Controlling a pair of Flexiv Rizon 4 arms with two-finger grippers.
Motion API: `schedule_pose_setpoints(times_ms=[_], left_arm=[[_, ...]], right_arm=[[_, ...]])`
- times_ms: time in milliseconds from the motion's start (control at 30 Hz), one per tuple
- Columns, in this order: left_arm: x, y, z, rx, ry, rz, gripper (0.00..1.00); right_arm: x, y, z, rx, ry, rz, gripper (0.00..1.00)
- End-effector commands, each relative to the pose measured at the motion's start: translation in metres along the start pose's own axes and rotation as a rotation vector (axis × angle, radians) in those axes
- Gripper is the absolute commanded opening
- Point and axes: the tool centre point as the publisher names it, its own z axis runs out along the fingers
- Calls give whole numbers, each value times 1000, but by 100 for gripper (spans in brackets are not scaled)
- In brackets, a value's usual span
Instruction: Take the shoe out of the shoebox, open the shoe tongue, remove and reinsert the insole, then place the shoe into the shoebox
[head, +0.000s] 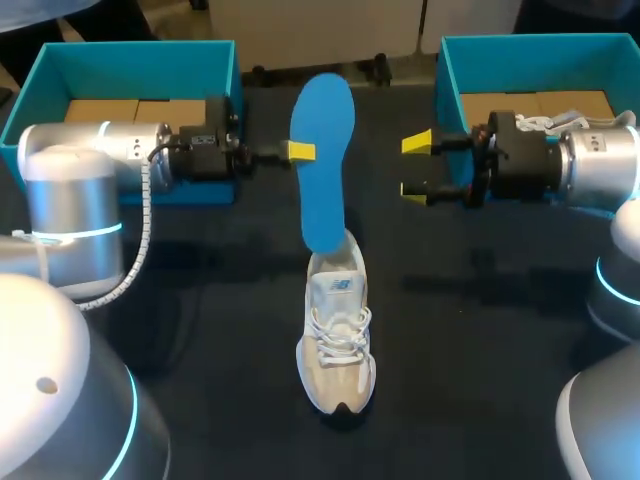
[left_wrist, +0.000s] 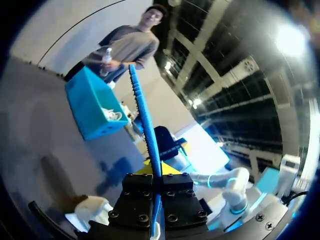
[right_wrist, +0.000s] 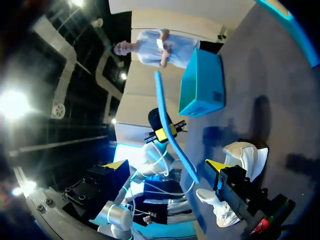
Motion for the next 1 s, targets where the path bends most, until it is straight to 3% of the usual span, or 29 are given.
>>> schedule_pose_setpoints(times_ms=[33,467,633,800,833,1000], left_arm=[[11,-5,-11,-46,48,148,0],[11,-5,-11,-46,48,148,0],[19,-11,-20,5,41,547,0],[46,-4,-19,-51,-91,1008,0],[50,-4,-20,-55,-131,1026,0],[50,-4,-20,-55,-131,1026,0]], right_arm=[[-3,1,2,-9,21,6,100],[-2,0,1,-15,18,-1,100],[-2,0,1,-15,18,-1,100],[-2,0,1,-15,18,-1,100],[-2,0,1,-15,18,-1,100],[-2,0,1,-15,18,-1,100]])
